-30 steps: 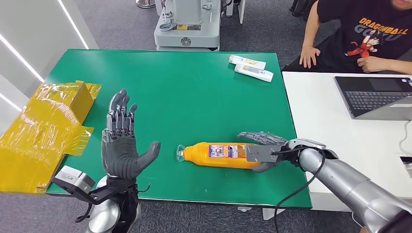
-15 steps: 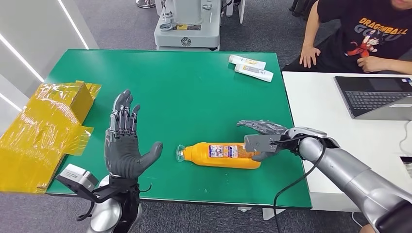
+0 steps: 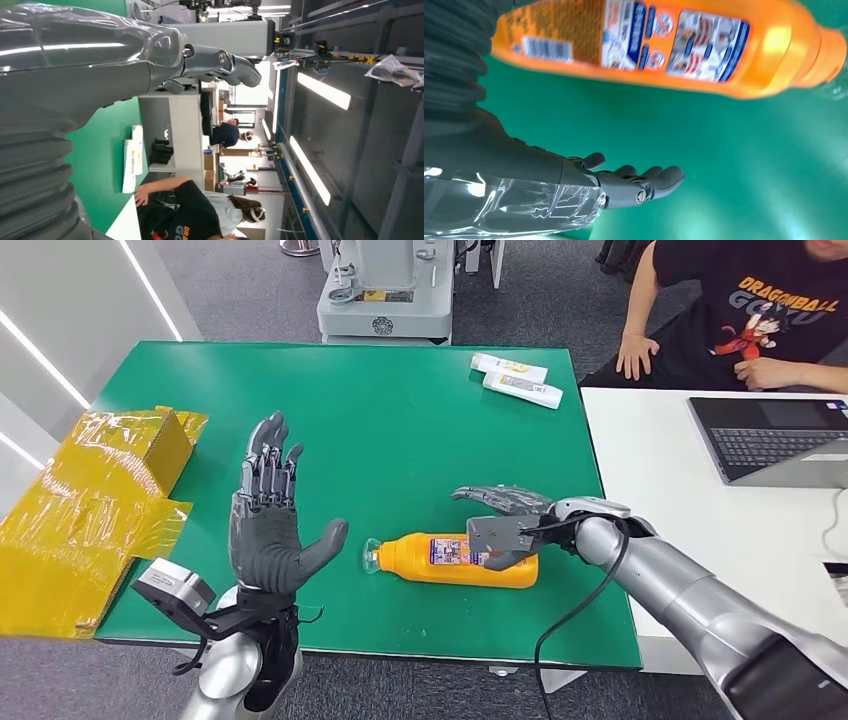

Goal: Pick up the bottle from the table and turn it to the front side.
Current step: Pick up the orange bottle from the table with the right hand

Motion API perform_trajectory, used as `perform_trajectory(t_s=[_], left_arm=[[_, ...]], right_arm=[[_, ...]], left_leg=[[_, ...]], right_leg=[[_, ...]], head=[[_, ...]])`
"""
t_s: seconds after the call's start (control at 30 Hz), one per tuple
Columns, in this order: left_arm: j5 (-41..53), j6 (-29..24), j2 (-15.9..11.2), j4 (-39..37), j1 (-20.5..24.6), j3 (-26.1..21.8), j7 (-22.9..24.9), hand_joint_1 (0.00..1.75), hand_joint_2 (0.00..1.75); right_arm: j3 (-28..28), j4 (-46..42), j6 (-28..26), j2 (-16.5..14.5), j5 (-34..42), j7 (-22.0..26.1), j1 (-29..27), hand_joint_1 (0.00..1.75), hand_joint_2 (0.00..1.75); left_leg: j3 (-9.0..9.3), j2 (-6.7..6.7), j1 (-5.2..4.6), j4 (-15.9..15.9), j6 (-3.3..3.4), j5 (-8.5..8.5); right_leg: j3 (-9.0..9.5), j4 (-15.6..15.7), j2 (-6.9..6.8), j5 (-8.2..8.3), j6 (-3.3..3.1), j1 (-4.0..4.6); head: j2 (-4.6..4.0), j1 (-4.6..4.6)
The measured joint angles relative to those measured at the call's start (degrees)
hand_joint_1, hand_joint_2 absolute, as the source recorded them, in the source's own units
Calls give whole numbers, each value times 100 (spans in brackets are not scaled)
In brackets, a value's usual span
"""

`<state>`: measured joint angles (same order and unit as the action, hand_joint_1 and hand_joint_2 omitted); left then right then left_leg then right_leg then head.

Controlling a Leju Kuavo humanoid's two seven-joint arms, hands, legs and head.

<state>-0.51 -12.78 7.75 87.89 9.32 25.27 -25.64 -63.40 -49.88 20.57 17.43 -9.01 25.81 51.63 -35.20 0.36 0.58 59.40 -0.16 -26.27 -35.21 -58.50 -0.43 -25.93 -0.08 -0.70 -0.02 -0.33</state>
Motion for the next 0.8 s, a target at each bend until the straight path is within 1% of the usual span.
perform_trajectory(t_s=[0.27,0.73,0.77,0.8], left_arm=[[-63,-78,-1,-69,31,62,-10,0,175],[-113,-122,-4,-90,39,81,-8,0,175],[-114,-128,-4,-90,39,82,-8,0,175],[-116,-134,-4,-90,39,83,-8,0,175]], right_arm=[[-52,278,-65,-197,-85,57,-241,0,175],[44,400,-190,-203,-104,-4,-586,0,175],[54,401,-192,-202,-108,-4,-594,2,175],[62,401,-196,-201,-115,-5,-602,7,175]], left_leg=[[0,0,-1,0,0,0],[6,6,0,0,0,0],[8,7,0,0,0,0],[9,7,0,0,0,0]], right_leg=[[0,2,0,0,0,0],[1,3,6,0,0,0],[2,3,6,0,0,0],[4,3,6,0,0,0]], head=[[0,0],[0,-2],[0,-1],[0,-1]])
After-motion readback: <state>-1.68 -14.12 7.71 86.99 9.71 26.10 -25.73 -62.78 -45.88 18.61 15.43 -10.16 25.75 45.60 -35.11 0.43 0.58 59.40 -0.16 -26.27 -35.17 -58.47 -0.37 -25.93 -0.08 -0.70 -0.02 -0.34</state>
